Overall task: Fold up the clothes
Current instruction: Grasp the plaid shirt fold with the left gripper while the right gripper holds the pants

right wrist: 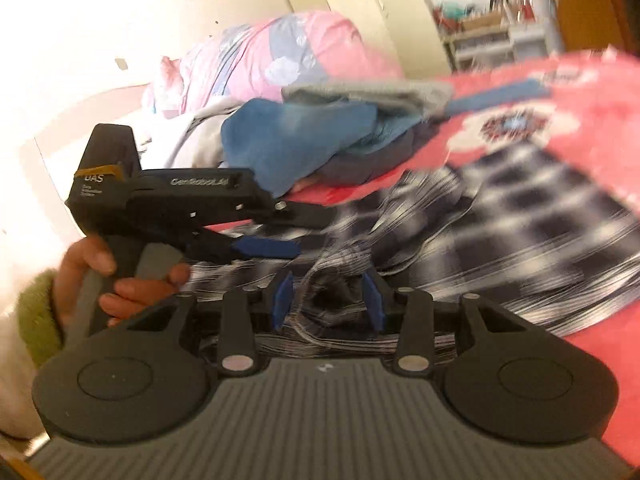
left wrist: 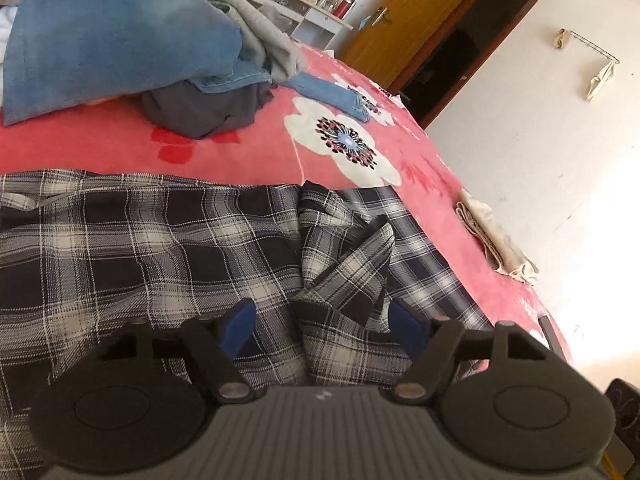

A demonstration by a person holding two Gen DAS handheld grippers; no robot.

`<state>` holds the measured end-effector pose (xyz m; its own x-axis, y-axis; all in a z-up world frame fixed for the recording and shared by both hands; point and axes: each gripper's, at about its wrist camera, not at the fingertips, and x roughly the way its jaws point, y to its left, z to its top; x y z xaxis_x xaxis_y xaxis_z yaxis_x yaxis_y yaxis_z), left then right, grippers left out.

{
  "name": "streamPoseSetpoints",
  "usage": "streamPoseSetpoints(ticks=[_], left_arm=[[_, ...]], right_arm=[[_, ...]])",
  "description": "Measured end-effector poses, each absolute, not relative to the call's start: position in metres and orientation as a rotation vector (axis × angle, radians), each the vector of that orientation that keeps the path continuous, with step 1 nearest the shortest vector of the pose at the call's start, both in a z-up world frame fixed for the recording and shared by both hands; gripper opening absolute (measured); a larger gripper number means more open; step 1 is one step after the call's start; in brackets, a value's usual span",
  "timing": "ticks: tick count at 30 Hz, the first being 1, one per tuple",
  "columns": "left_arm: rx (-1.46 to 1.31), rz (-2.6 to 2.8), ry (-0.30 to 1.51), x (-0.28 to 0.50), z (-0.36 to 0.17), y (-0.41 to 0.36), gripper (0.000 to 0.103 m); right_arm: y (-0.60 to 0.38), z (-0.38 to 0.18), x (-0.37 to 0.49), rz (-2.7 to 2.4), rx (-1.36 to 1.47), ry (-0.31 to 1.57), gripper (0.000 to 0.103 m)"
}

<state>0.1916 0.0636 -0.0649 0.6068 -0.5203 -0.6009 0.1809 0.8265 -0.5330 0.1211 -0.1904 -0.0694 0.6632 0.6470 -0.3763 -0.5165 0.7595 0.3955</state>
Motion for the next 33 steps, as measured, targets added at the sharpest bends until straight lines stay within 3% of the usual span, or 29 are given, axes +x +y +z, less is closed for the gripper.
streamPoseSetpoints(ticks=[12, 19, 24, 27, 29, 33], left_arm=[[-0.527, -0.445, 0.873, 0.167, -0.073, 0.094, 0.072], [-0.427, -0.461, 0.845, 0.164, -0.072, 0.081, 0.053], [-0.424, -0.441, 0.833, 0.161, -0.076, 0.079, 0.043], [-0.422, -0.429, 0.826, 0.159, -0.078, 0.077, 0.031], [-0.421, -0.421, 0.822, 0.158, -0.079, 0.076, 0.016], [-0.362, -0.401, 0.755, 0.145, -0.075, 0.070, 0.008]], right_arm=[[-0.084, -0.074, 0.064, 0.921, -0.418, 0.304, 0.035], [-0.155, -0.050, 0.063, 0.904, -0.091, 0.389, 0.037], [-0.221, -0.033, 0.119, 0.660, 0.253, 0.480, 0.037], [-0.240, -0.032, 0.168, 0.589, 0.388, 0.561, 0.037], [-0.247, -0.036, 0.195, 0.563, 0.476, 0.631, 0.037], [-0.242, -0.045, 0.239, 0.510, 0.568, 0.738, 0.036]])
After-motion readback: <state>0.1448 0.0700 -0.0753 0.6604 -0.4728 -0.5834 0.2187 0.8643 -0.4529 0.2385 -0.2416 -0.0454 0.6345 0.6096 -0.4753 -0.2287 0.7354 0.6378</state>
